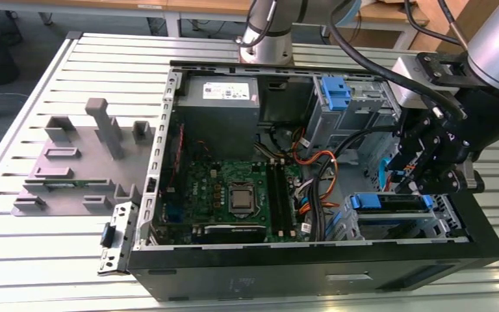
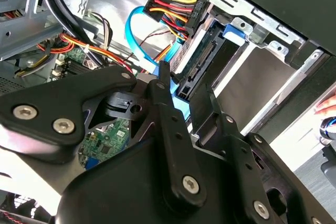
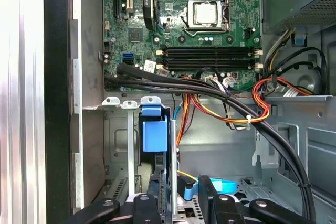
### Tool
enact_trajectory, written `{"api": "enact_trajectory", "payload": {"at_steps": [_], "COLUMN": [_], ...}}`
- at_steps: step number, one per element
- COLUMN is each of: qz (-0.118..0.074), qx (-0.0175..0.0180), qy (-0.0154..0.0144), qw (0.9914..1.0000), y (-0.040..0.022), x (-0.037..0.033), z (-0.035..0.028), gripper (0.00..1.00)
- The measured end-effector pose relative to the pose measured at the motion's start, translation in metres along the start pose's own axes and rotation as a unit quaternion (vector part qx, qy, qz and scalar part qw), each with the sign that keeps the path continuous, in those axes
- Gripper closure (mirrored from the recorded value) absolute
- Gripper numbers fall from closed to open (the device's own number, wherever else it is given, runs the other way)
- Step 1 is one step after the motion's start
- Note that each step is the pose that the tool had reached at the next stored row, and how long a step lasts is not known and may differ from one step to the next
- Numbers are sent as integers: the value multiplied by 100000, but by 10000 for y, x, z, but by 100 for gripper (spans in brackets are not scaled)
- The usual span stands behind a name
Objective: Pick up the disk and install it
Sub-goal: 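Insert the first disk wire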
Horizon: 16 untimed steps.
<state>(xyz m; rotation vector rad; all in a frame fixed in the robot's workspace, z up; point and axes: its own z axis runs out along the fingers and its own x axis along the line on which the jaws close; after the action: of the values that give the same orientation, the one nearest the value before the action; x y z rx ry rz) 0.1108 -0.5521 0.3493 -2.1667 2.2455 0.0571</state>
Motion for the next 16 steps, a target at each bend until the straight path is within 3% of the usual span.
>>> {"api": "enact_trajectory", "payload": {"at_steps": [9,14,16], "qz": [8,7,6], "qx": [1,-1,1], "qy": [-2,1,-1], "qw": [100000,100000,100000], "y": [2,3,4], "x": [0,1,0], "z": [0,0,0], "gripper": [59,83,84]}}
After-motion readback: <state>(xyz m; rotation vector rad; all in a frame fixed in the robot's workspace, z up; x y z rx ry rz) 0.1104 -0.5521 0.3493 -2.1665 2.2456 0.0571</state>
